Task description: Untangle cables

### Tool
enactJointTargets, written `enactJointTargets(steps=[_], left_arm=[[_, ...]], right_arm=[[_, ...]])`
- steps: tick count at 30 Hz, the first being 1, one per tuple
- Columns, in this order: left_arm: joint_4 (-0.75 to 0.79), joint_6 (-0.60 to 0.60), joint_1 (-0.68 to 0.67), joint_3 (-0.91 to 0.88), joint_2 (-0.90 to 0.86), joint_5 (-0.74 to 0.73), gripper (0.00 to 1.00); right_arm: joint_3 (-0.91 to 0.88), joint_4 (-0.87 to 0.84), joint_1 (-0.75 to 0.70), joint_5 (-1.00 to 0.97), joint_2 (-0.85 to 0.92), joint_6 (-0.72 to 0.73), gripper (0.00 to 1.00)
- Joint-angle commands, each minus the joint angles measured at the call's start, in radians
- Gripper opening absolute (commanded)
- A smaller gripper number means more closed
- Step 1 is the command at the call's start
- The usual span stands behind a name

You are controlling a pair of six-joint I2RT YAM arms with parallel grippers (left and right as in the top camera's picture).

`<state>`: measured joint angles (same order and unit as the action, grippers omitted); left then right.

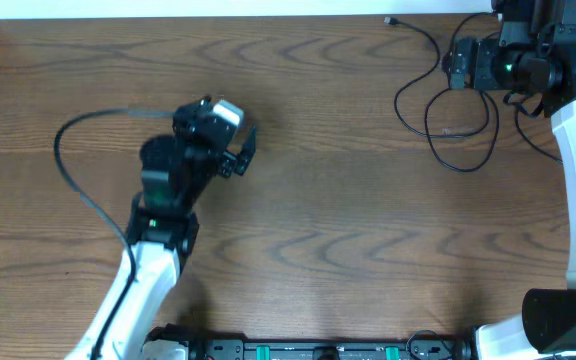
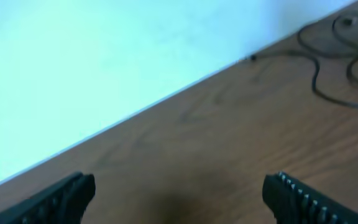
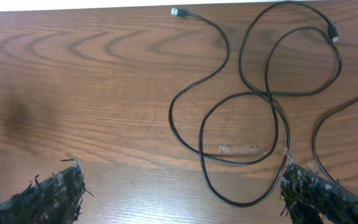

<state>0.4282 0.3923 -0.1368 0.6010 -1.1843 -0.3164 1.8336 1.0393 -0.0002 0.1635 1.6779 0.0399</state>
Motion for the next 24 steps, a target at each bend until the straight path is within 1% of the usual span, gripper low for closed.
enactJointTargets(steps=[1, 6, 10, 14, 17, 22, 24], left_arm=[[0.081, 0.006, 0.001, -0.09, 0.074, -0.012, 0.91], [0.23, 0.023, 0.001, -0.253, 0.193, -0.011, 0.91], [0.34, 0.079, 0.001, -0.372, 0.258, -0.012, 0.91], [0.417, 0.13, 0.003, -0.472, 0.325, -0.012, 0.91], [0.43, 0.158, 0.003, -0.525, 0.381, -0.011, 0.91], [0.418, 0.158, 0.01, -0.593, 0.504, -0.004, 0.91], [0.355, 0.157, 0.011, -0.597, 0.551, 0.007, 0.91]], right_arm=[[0.004, 0.002, 0.008, 0.0, -0.009, -0.012, 0.99], [0.004, 0.002, 0.008, 0.0, -0.009, -0.012, 0.99], [0.004, 0.002, 0.008, 0.0, -0.009, -0.012, 0.99], [0.004, 0.002, 0.008, 0.0, -0.009, -0.012, 0.99], [0.004, 0.002, 0.008, 0.0, -0.009, -0.012, 0.99], [0.004, 0.002, 0.008, 0.0, -0.009, -0.012, 0.99], [0.004, 0.002, 0.008, 0.0, -0.009, -0.012, 0.99]])
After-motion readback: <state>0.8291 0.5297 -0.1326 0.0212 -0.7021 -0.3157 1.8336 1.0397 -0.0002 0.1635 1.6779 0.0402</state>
